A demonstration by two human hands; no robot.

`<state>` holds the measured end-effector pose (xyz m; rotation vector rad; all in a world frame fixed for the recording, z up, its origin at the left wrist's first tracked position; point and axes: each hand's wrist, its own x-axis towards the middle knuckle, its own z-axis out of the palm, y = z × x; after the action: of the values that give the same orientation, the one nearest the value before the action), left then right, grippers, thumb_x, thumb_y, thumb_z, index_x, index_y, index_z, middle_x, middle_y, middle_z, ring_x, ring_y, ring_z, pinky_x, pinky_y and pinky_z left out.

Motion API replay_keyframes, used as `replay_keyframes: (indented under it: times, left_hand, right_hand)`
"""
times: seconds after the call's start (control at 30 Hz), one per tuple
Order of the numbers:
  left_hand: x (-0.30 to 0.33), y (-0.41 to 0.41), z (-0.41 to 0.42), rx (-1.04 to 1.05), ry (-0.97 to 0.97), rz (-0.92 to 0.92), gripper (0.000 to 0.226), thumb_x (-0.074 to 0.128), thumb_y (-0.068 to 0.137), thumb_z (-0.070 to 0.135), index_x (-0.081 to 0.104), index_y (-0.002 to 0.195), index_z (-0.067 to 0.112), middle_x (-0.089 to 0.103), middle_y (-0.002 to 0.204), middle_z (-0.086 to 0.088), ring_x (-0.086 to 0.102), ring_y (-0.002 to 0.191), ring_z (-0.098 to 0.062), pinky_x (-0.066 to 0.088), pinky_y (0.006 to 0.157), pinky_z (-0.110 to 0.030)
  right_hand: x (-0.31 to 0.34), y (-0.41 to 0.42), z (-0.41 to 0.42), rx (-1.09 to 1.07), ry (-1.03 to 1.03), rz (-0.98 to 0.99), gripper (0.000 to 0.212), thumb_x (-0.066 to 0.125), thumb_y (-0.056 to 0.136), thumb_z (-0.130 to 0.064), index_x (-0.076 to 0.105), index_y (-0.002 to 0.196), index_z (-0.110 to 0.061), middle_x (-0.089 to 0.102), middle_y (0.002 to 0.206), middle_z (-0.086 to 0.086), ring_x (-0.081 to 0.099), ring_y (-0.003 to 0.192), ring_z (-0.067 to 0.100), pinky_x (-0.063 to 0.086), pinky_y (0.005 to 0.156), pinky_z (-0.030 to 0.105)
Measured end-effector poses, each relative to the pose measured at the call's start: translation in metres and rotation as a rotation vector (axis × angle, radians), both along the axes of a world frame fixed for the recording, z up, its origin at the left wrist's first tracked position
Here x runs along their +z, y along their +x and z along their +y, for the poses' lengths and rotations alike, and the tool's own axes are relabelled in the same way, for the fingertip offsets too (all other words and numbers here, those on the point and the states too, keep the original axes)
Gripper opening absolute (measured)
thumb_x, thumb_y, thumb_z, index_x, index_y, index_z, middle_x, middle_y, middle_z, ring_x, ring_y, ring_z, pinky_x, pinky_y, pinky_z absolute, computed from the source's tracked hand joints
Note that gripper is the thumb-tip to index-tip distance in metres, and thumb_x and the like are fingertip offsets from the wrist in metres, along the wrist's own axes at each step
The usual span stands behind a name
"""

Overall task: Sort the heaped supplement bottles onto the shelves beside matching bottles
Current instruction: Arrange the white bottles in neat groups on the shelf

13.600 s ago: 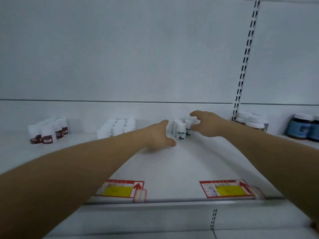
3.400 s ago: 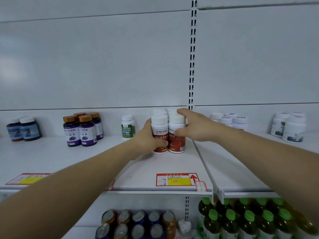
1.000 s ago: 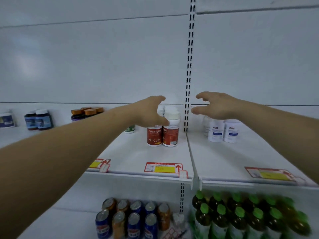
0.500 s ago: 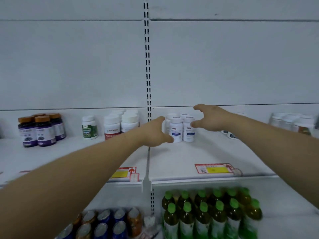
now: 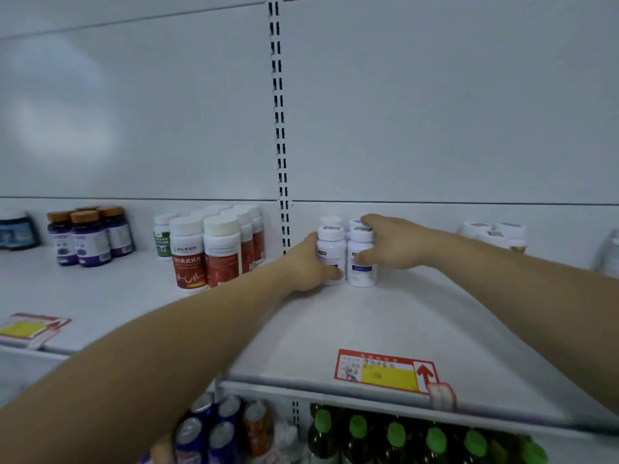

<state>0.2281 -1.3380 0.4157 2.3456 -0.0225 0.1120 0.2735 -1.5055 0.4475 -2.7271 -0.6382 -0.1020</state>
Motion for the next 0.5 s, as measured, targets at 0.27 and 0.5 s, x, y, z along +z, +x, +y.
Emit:
replay_keyframes:
  times: [0.27,0.5]
  left_hand:
    - [-0.004,0.005,0.008,-0.024,0.059,-0.019,0.055,0.07,0.078,0.018,0.047,0.128,0.024,0.061,0.119,0.004,0.057,0.106,-0.017,0.042,0.098,-0.033]
    - [0.003,0.007,0.013,-0.057,0.119,0.02,0.056,0.072,0.08,0.022,0.044,0.129,0.02,0.059,0.12,0.003,0.056,0.104,-0.016,0.042,0.095,-0.03]
  right_hand:
    - [-0.007,0.0,0.001,0.026,0.046,-0.039,0.058,0.062,0.087,-0.041,0.041,0.136,-0.018,0.05,0.133,0.002,0.046,0.104,0.019,0.037,0.081,0.028]
    - [-0.009,-0.002,0.007,-0.032,0.036,-0.02,0.063,0.061,0.088,-0.042,0.035,0.14,-0.018,0.049,0.132,0.006,0.049,0.112,0.024,0.041,0.089,0.033]
